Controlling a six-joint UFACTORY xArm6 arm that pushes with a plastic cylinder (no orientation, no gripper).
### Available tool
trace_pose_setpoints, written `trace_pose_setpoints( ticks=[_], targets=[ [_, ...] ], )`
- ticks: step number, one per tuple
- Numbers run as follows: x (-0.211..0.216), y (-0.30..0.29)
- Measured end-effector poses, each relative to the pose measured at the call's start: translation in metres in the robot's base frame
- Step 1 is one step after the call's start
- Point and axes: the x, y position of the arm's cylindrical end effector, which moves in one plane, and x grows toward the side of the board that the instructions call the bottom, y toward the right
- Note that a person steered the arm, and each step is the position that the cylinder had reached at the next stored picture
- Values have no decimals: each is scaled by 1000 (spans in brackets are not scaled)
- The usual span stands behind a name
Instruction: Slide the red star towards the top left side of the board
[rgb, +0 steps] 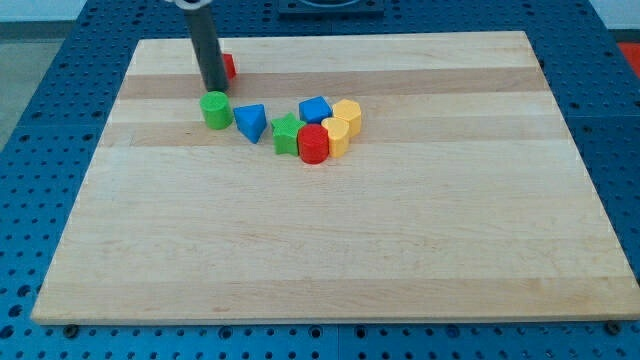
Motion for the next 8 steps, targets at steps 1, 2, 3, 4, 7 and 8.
trace_pose_setpoints(
  ticks=[1,2,3,4,7,8],
  targets=[
    [-9,10],
    [0,40],
    [24,33],
    [30,-1],
    [32,-43],
    [25,6]
  ],
)
